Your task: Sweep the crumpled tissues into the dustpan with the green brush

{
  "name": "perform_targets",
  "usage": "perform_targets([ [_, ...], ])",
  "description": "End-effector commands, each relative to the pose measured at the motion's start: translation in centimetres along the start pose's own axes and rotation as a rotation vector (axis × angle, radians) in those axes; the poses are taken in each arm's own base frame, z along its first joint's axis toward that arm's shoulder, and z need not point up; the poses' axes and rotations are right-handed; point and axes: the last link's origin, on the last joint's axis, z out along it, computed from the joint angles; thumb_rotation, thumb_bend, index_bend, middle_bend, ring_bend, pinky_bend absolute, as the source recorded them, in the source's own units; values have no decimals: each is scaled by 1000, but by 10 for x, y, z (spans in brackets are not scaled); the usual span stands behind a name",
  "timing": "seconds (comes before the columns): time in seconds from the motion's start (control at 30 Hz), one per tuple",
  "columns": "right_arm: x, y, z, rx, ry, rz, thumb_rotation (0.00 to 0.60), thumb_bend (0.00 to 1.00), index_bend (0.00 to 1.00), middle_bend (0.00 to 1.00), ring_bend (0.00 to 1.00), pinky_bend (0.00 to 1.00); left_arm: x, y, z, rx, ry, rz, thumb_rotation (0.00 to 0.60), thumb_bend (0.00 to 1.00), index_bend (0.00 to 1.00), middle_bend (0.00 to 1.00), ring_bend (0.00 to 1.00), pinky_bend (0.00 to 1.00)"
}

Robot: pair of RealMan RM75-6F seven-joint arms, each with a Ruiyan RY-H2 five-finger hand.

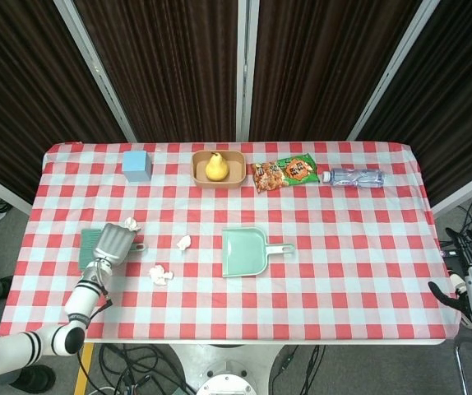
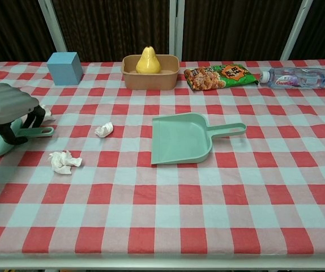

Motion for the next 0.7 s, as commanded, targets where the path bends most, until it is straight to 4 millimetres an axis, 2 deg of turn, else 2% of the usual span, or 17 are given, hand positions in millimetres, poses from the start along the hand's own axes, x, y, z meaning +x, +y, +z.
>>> perform_targets([
  [0.03,-8,-10,5,44,-52,-7,600,114,29,142,0,0,7,-11,-13,-24,40,-43,600,404,513,543,684,899],
  [0.17,-19,-31,21,113,-110,-29,600,142,51,183,0,0,15,-27,-31,-49,89,-106,600,410,514,545,683,899],
  [0.33,-39,-62,44,183,-169,-110,600,153,147,253,29,0,23,-42,-50,-80,135,-205,600,420,514,545,683,899],
  [0.5,-67,-105,73,266,-235,-173,600,152,239,299,55,4,29,-56,-61,-104,176,-273,600,427,514,546,683,899],
  [0.7,-102,-151,107,325,-294,-224,600,145,289,301,55,9,24,-59,-67,-115,169,-286,600,427,514,545,681,899],
])
